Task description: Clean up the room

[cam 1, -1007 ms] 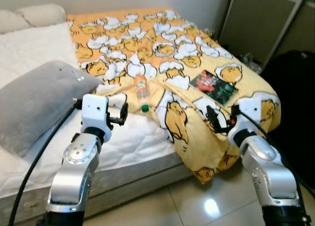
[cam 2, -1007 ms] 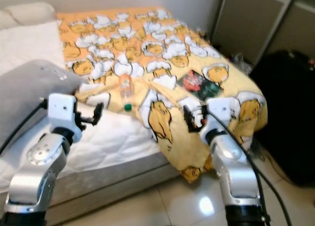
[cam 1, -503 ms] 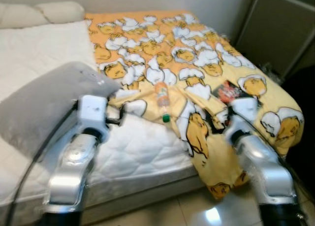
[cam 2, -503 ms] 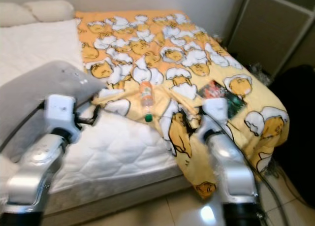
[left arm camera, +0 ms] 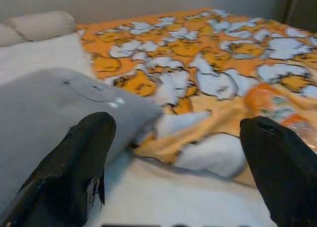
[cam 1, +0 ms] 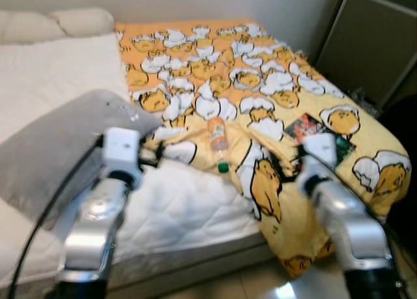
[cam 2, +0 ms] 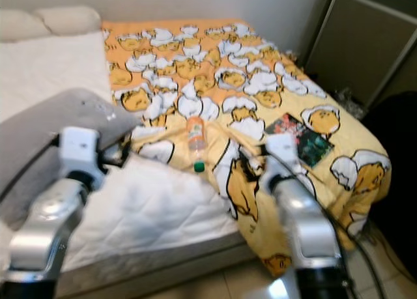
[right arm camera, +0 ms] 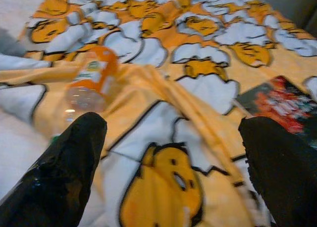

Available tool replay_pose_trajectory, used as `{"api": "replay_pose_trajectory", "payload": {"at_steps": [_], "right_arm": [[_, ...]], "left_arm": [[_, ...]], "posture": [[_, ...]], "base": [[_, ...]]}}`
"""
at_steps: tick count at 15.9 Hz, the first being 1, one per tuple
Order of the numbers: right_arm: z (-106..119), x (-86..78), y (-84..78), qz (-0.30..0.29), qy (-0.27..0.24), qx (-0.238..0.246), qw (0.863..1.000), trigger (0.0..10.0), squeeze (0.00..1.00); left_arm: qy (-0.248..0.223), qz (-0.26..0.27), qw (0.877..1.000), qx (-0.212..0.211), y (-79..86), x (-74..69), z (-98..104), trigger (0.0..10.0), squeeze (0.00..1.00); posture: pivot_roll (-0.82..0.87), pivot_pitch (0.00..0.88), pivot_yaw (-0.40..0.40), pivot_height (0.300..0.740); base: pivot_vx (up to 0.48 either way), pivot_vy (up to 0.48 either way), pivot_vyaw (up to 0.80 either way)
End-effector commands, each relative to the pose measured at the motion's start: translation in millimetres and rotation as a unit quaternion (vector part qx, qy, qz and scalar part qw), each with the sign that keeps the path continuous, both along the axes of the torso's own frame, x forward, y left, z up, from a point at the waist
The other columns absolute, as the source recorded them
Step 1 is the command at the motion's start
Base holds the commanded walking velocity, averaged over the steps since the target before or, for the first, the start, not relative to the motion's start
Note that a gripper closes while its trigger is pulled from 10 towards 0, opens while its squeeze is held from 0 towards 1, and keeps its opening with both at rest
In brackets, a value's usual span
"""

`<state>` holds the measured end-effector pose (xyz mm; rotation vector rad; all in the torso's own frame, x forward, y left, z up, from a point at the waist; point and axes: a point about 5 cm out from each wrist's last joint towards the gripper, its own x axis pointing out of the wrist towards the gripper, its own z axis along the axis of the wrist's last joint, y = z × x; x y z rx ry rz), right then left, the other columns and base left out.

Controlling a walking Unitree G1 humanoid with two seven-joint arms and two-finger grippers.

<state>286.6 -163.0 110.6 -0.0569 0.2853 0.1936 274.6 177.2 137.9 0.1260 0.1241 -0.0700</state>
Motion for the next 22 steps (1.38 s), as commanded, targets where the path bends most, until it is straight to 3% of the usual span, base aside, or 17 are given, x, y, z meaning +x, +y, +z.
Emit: {"api": "replay_pose_trajectory", "payload": {"at_steps": [1, 9, 12, 14, 15, 22], "right_arm": [[2.6, -0.7, -8.5, -0.011, -0.003, -0.008, 1.0, 10.0, 0.0], [0.7, -3.6, -3.3, 0.008, -0.004, -0.022, 1.0, 10.0, 0.0], [0.2, -4.0, -2.5, 0.013, -0.003, -0.026, 1.0, 10.0, 0.0], [-0.4, -4.8, -1.7, 0.011, -0.004, -0.022, 1.0, 10.0, 0.0], [-0.5, -4.9, -3.0, -0.003, -0.002, -0.001, 1.0, 10.0, 0.0], [-8.6, -6.0, -1.6, -0.005, 0.038, 0.014, 0.999, 10.0, 0.0]], "left_arm": [[-0.006, -0.013, 1.0, -0.002, -7.4, 0.6, 2.1, 10.0, 0.0], [-0.008, -0.016, 1.0, 0.0, -8.4, -1.0, 2.3, 10.0, 0.0], [-0.009, -0.015, 1.0, -0.001, -8.1, -1.1, 2.6, 10.0, 0.0], [-0.01, -0.016, 1.0, 0.0, -8.2, -1.4, 2.9, 10.0, 0.0], [-0.009, -0.019, 1.0, 0.003, -8.4, -1.5, 2.4, 10.0, 0.0], [0.001, -0.056, 0.998, 0.026, -14.2, -2.3, 1.2, 10.0, 0.0]], "posture": [[-0.13, 0.0, -0.033, 0.74], [-0.13, 0.0, -0.037, 0.74], [-0.13, 0.0, -0.036, 0.74], [-0.12, 0.0, -0.038, 0.74], [-0.12, 0.0, -0.038, 0.74], [-0.12, 0.0, -0.032, 0.74]], "base": [[0.3, 0.0, 0.0], [0.293, 0.0, 0.0], [0.294, 0.0, 0.8], [0.292, 0.0, 0.8], [0.296, 0.0, 0.0], [0.124, 0.0, 0.0]]}}
